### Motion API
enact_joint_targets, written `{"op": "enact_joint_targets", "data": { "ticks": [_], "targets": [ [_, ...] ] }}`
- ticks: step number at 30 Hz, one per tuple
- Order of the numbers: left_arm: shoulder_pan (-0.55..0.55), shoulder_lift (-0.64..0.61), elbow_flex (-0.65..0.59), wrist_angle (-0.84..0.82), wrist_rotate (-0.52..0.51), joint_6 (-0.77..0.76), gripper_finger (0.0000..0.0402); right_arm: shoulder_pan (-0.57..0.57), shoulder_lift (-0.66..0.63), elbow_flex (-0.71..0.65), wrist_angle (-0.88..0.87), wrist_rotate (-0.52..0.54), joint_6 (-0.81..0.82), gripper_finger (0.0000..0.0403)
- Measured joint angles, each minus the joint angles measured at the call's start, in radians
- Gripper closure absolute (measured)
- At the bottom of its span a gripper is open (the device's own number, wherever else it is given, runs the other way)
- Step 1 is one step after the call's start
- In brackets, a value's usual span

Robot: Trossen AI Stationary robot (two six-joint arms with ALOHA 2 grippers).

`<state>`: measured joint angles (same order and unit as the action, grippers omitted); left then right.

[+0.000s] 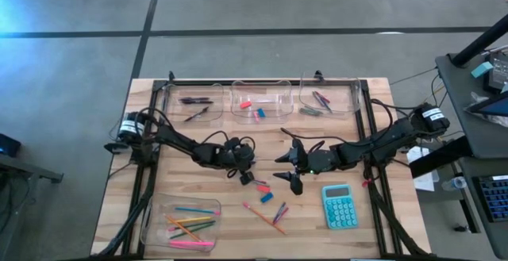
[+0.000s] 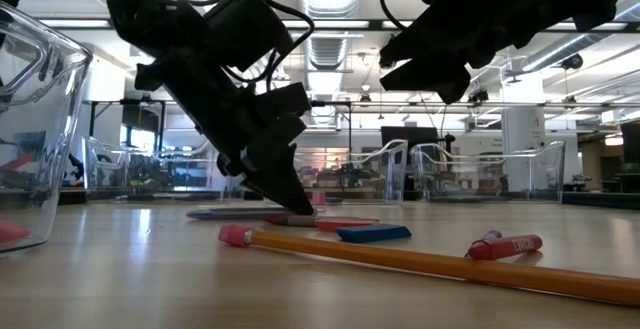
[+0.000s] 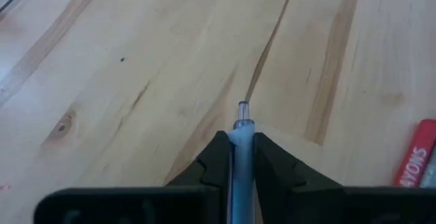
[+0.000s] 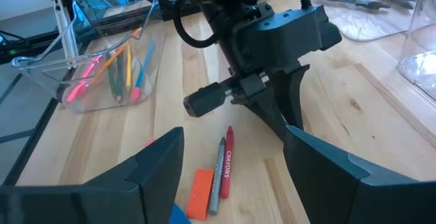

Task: Sort crayons/erasers/pens/pencils in bins
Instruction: Put the light blue ballpen into the top left transparent bin

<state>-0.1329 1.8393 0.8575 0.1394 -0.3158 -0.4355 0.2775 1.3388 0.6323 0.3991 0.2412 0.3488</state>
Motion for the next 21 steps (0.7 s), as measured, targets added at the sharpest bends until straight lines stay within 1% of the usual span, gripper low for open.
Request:
{"op": "enact_joint_targets", "data": {
  "ticks": [11,17,21],
  "targets": [
    [0.001,-0.108,-0.004,-0.099,-0.005,0.025,0.0375,0.000,0.000,0.000,-0.001,0.000,0.000,0.0165],
    [0.004,-0.180,0.002,-0.164,-0.031,0.060,0.0400,0.000,0.000,0.000,-0.002,-0.001,0.000,0.0165],
    [0.016,-0.254,0.006,-0.235,-0.047,0.080,0.0398,0.000,0.000,0.000,-0.003,-0.001,0.000,0.0165]
  ]
}}
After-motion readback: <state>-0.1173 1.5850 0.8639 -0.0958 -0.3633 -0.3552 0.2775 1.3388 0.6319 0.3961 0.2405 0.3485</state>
